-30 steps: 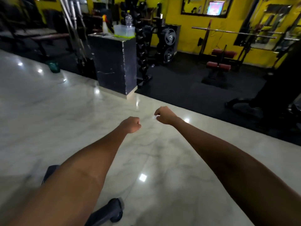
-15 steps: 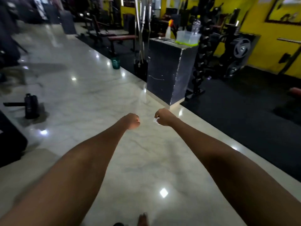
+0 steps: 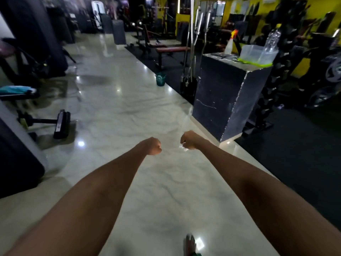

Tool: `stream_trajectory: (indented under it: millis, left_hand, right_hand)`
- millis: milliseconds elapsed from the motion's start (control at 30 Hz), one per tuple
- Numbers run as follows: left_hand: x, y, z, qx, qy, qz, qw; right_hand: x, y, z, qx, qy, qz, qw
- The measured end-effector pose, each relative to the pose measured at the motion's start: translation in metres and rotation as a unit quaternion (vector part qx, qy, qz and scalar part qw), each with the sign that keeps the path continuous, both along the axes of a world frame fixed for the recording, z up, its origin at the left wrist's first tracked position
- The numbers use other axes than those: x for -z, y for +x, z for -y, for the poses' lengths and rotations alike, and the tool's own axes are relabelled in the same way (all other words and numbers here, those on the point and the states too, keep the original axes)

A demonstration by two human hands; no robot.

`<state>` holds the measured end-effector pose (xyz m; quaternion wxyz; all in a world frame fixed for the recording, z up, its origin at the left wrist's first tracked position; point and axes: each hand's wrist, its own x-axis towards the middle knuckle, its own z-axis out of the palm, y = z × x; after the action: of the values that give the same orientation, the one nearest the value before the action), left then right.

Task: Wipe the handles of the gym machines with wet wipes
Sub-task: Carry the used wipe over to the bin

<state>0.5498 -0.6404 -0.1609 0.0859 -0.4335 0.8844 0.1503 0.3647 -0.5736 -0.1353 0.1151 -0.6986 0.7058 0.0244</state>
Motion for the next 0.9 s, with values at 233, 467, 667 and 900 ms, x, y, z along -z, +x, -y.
stream_trajectory:
  millis: [233, 467, 667, 900]
  left_hand:
    - [-0.007, -0.063, 0.135, -0.064, 0.087, 0.078, 0.991]
    - [-0.03, -0.112, 0.239, -0.098, 0.039, 0.051, 0.993]
    - [-0.014, -0.147, 0.352, -0.116, 0.031, 0.048, 0.992]
    - [-0.005, -0.195, 0.504, -0.115, 0.045, 0.083, 0.989]
  right_hand:
    - [-0.017, -0.076, 0.146, -0.019, 0.052, 0.024, 0.998]
    - [-0.042, -0.125, 0.286, -0.079, 0.011, 0.066, 0.995]
    - [-0.033, -0.165, 0.399, -0.064, -0.033, 0.169, 0.983]
    - [-0.023, -0.214, 0.561, -0.082, -0.008, 0.123, 0.989]
